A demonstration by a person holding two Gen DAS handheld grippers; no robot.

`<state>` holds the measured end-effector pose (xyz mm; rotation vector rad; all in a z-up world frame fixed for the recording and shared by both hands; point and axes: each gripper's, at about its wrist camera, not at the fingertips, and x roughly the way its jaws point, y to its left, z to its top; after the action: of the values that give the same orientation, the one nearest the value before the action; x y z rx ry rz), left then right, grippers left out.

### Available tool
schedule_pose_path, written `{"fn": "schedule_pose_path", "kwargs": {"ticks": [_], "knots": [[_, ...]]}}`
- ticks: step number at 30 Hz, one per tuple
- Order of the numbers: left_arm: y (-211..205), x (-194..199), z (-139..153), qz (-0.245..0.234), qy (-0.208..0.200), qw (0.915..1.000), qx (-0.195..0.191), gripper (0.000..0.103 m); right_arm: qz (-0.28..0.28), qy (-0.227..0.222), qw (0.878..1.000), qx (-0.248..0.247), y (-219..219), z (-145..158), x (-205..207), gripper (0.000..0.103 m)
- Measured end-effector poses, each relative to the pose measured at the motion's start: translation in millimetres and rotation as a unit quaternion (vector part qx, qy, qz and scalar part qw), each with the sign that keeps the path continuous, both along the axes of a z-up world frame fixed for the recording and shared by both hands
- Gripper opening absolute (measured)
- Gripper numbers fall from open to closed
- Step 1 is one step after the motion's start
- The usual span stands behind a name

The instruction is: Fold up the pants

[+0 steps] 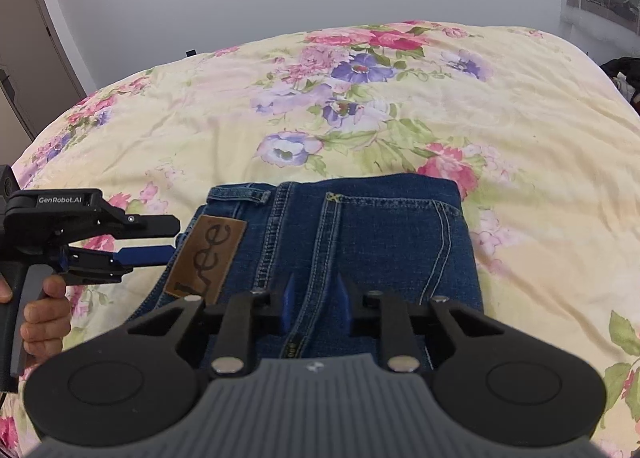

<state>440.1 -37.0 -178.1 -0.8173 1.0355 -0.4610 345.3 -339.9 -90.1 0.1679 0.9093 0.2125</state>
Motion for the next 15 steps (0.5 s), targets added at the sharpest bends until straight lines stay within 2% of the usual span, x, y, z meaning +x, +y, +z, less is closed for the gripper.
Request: {"fn": "schedule_pose_path", "kwargs": {"ticks": [5,10,15], "knots": [[9,-4,6,-0.028,-0.018,0.9992,0.024,0.045,0.002,-0.003,1.0,0.02,-8,-15,-4,0.016],[8,-2,2,-0.025,-0.015,0.9992,-0.026,0.042,0.003,-0.003,1.0,0.015,-4,-21,-3,0.017],[-10,12,-11,-0.022,0.016,0.9992,-0.03,0.044,0.005,-0.004,1.0,0.015,-5,-22,-5,0.017]]}}
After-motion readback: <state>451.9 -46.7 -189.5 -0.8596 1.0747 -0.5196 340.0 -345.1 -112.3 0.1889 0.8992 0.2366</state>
